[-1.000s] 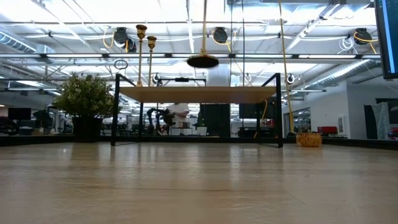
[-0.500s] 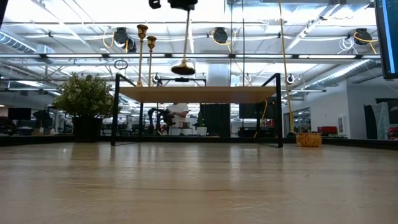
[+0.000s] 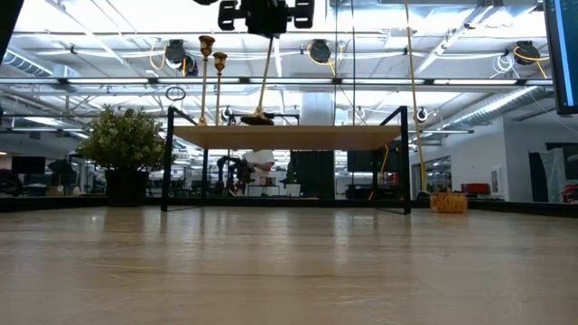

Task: Pick & Place candle stick holders
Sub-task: Put the gold candle holder on the shelf

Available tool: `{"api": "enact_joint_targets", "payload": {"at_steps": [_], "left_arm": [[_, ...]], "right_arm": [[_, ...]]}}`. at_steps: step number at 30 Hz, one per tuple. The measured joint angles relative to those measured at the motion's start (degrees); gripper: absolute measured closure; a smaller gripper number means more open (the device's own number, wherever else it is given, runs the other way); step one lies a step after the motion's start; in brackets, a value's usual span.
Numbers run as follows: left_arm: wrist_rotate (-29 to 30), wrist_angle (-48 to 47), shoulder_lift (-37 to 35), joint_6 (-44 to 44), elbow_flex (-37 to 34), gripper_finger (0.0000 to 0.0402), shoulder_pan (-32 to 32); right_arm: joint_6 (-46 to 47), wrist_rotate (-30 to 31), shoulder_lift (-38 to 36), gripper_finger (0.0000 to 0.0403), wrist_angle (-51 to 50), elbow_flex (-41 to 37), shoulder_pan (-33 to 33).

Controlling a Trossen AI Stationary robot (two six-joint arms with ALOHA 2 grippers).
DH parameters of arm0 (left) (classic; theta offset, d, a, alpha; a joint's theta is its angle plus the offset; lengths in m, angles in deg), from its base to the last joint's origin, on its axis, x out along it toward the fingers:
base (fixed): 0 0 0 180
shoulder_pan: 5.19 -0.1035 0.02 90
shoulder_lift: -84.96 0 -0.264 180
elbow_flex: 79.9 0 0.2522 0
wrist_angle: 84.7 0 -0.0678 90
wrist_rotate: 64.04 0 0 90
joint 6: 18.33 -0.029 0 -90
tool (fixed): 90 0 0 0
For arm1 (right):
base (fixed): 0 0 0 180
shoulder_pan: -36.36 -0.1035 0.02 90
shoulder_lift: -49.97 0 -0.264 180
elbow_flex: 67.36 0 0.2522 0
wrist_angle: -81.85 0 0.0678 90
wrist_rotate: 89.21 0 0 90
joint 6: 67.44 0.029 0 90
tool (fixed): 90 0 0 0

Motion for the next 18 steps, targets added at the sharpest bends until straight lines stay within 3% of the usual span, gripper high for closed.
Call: {"api": "enact_joint_targets", "payload": {"at_steps": [18], "left_arm": [[3.0,-4.0,0.1,0.3,0.0,0.0372,-2.2]], "right_arm": [[-0.7,0.0,-0.7,0.0273,0.4,0.0,0.0]]}}
